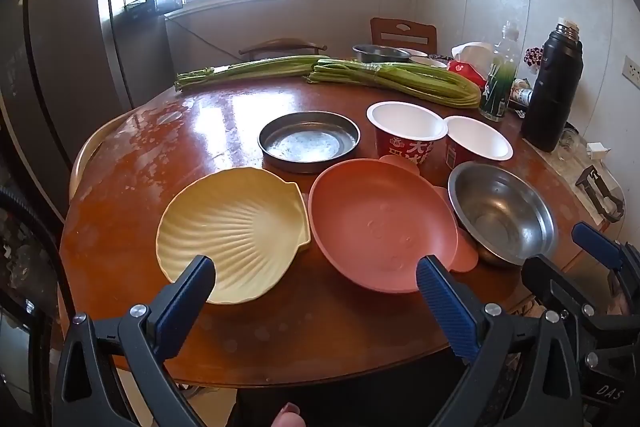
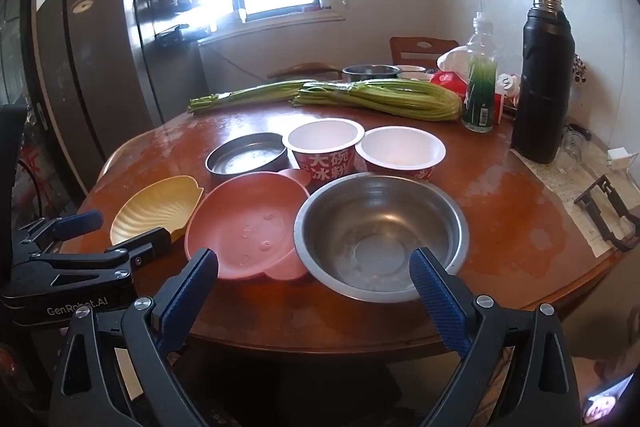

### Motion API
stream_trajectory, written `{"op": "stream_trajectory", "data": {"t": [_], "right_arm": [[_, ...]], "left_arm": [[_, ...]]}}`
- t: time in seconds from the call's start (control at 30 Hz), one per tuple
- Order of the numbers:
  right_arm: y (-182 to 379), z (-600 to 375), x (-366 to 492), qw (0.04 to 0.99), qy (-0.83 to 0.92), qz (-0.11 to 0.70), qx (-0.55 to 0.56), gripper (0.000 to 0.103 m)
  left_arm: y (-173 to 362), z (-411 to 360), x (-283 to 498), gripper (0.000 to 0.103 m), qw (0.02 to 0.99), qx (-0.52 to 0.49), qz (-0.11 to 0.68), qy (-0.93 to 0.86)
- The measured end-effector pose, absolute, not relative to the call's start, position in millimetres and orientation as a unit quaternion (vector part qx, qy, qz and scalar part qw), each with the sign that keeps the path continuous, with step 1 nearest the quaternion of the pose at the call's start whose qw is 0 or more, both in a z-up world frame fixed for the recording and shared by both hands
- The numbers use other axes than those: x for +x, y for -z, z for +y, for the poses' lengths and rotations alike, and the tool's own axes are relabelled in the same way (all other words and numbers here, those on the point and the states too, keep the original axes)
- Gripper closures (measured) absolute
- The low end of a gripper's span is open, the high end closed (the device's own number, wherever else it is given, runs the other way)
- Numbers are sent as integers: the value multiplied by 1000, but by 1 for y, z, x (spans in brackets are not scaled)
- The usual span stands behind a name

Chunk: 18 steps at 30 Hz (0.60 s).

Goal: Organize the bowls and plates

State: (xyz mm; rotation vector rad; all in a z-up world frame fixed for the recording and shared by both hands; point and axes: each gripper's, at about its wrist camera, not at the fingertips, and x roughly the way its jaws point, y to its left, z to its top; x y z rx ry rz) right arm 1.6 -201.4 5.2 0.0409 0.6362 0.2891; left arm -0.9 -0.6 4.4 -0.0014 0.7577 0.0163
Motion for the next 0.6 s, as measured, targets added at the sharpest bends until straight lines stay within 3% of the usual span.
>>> {"op": "stream_trajectory", "data": {"t": [0.6], "right_arm": [[-7, -201, 3, 940, -141, 310, 18, 6]], "left_arm": [[-9, -5, -2, 1, 931, 3, 366, -7]]}}
